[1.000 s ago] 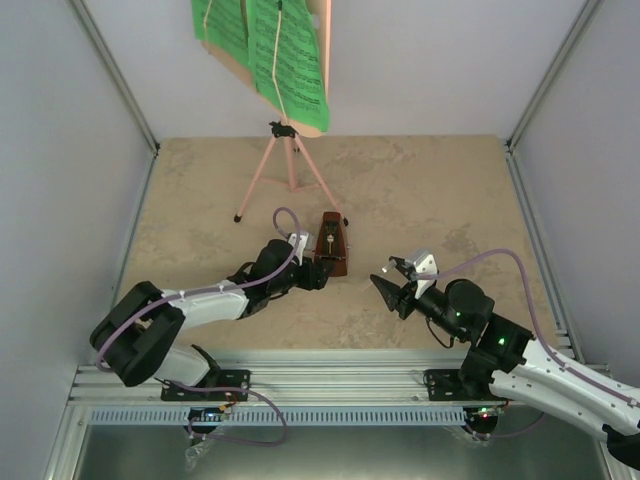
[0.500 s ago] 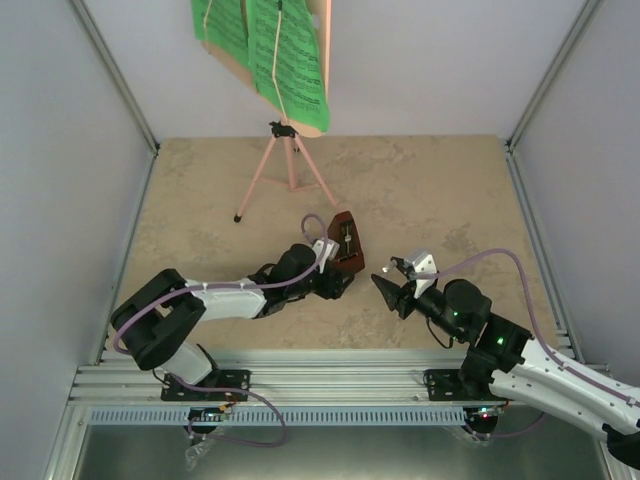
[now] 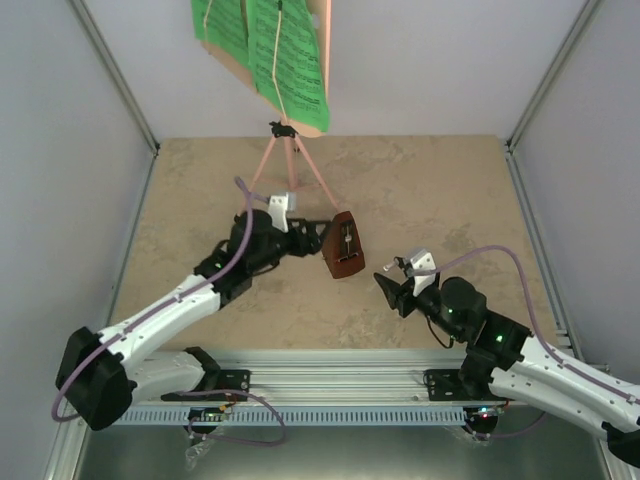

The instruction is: Pack up the instrument practice props

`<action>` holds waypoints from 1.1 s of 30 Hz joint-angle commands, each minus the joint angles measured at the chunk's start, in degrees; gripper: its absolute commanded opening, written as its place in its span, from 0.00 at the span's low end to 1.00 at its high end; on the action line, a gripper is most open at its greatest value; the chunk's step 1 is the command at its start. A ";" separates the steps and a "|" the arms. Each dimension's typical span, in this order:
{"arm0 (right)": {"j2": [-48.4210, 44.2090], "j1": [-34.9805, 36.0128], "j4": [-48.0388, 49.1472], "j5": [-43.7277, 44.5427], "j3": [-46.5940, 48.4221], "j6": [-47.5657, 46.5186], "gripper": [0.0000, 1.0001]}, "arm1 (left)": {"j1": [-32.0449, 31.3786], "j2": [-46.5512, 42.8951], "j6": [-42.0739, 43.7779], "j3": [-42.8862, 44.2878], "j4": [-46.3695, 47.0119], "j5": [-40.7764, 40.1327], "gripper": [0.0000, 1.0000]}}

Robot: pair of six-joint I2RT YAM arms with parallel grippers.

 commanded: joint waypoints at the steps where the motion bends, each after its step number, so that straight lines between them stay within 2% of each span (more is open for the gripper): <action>1: 2.53 0.29 2.25 1.12 2.23 1.50 0.50 | 2.81 -1.14 3.29 10.63 -13.86 5.04 0.85; 4: 5.87 0.28 5.69 1.38 2.55 3.25 0.50 | 3.51 2.57 6.26 17.83 -18.68 11.02 0.86; 7: 9.71 0.27 10.49 2.80 2.75 5.86 0.51 | 3.57 6.19 7.98 22.26 -19.48 14.82 0.86; 10: 14.82 0.28 15.69 3.64 2.89 7.96 0.51 | 3.56 8.24 12.84 23.83 -19.60 11.82 0.86; 15: 23.60 0.36 20.37 6.15 5.46 8.45 0.48 | 3.64 12.75 20.80 23.61 -19.40 -0.30 0.86; 19: 28.60 0.36 26.00 9.38 6.04 8.49 0.48 | 3.75 16.24 23.25 23.91 -20.60 0.97 0.85; 25: 35.63 0.40 32.68 12.26 6.65 8.17 0.48 | 3.75 15.31 23.08 22.06 -19.50 -1.82 0.85; 33: 38.51 0.36 38.12 14.06 5.92 8.74 0.48 | 3.71 14.72 23.27 21.78 -19.89 -2.48 0.85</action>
